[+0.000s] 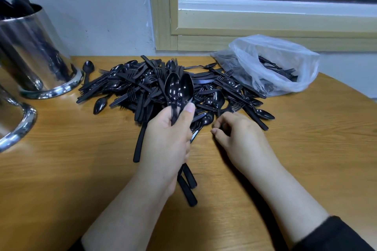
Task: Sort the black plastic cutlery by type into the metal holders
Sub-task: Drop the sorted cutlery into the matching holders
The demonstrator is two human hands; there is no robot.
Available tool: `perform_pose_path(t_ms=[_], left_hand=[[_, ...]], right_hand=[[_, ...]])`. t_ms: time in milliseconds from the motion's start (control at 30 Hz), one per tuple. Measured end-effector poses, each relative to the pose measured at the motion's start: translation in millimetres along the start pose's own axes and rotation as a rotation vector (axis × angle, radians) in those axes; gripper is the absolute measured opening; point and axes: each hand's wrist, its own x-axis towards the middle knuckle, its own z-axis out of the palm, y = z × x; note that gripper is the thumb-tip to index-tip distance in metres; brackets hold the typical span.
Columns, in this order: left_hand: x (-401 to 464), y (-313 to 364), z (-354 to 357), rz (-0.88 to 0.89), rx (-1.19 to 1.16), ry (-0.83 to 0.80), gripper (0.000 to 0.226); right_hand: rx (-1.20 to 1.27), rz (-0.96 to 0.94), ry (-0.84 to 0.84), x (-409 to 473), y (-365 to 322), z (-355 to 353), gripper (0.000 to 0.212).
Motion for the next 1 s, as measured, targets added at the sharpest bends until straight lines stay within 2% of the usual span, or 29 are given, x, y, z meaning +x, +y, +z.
perform_pose_path(t_ms=[233,333,467,633,733,800,933,1000], left_hand=[[4.7,-3.4,-4.7,-0.001,-0.030,0.065,0.028],[7.0,-4.9,-4.9,-0.017,-0.080,0.082,0.027],[7.5,-5.4,-4.9,-0.051,-0.147,0.104,0.026],[7.8,-3.9,-1.9,-0.070,-0.181,0.089,0.042],[5.1,-2.0,1.2,-0.077,-0.149,0.046,0.035],[3.5,-0.4,1.7,-0.076,-0.134,0.035,0.035],[5.9,-0.1,-3.1,-0.053,-0.014,0.043,0.049],[5.7,1.5,-1.3,-0.028,-0.027,0.030,0.051]], right_hand=[[0.157,0.047,0.058,0.3,-0.1,-3.8,0.012],[0.419,-0.014,0.105,-1.1,-3.2,-5.3,0.015],[0.762,-0.186,-0.012,-5.5,-12.3,-10.2,0.020],[0.909,-0.284,-0.224,-10.2,-14.6,-7.1,0.021],[0.911,-0.285,-0.300,-12.2,-15.6,-5.3,0.019],[0.875,-0.253,-0.268,-10.5,-14.3,-8.0,0.018],[0.405,-0.078,0.126,8.3,17.2,-24.4,0.012],[0.165,0.043,0.182,15.1,35.4,-34.2,0.015]])
